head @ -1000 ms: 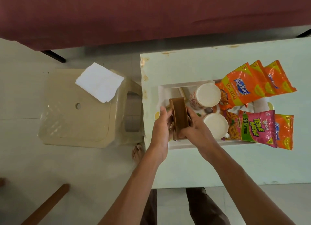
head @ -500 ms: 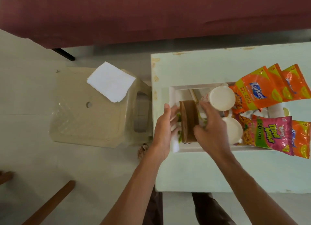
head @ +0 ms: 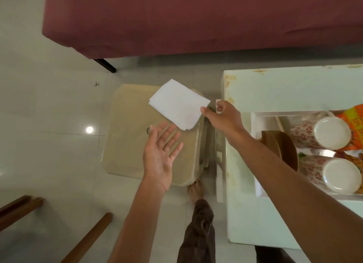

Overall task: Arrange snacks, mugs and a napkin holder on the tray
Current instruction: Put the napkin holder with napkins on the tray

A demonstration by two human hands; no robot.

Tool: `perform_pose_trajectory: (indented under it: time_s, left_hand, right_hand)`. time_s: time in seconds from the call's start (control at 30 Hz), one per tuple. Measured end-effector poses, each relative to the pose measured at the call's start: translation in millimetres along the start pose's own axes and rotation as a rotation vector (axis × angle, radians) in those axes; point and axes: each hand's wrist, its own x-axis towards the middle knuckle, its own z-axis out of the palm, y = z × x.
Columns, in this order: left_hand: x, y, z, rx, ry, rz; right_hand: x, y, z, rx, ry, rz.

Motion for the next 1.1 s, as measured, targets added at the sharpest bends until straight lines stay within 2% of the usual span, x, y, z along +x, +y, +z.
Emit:
perform_pose_trajectory:
  time_s: [0.17, 0.27, 0.33, 0.43, 0.57, 0.67, 0.77, 0.83, 0.9, 1.0, 1.1]
  left_hand:
    - [17.8, 18.4, -29.7, 0.041, 0.003, 0.009]
    - [26.7, 24.8, -42.1, 0.056, 0.011, 0.019]
    - [33.1, 29.0, -46.9, 0.063, 0.015, 0.027]
    - [38.9, 33.9, -46.9, 0.099, 0.02, 0.07]
    - [44.6, 38.9, -32.4, 0.23, 0.059, 0.254]
    - [44.5, 37.6, -14.6, 0.261, -0.011, 0.323]
    - [36.9, 27.5, 11.8, 0.193, -0.05, 0.292]
    - [25.2, 17.1, 31.4, 0.128, -0.115, 0.165]
    - [9.6, 3.9, 47.9, 0.113, -0.268, 0.001]
    - [-16.8, -20.9, 72.3, 0.175, -0.417, -0.154]
    - [-33.5, -56.0, 91.6, 0.384, -0.355, -0.059]
  right_hand:
    - [23.8, -3.0, 39.3, 0.029, 0.089, 0.061]
    - [25.7, -3.3, 43.5, 0.063, 0.218, 0.047]
    - [23.6, -9.1, 41.7, 0.115, 0.246, 0.035]
    - [13.2, -18.2, 35.0, 0.228, 0.188, 0.0]
    - [-9.8, -20.9, 11.7, 0.337, 0.164, -0.109]
    - [-33.0, -22.5, -19.0, 0.408, 0.112, -0.161]
    - [-52.1, -18.0, -55.9, 0.561, 0.023, -0.242]
    - [-63.0, -12.7, -79.5, 0.648, -0.015, -0.232]
    - [-64.7, 2.5, -95.6, 0.575, -0.021, -0.133]
    - [-57.2, 36.0, -110.8, 0.183, 0.142, 0.013]
    - [-64.8, 59.9, -126.1, 0.085, 0.144, 0.007]
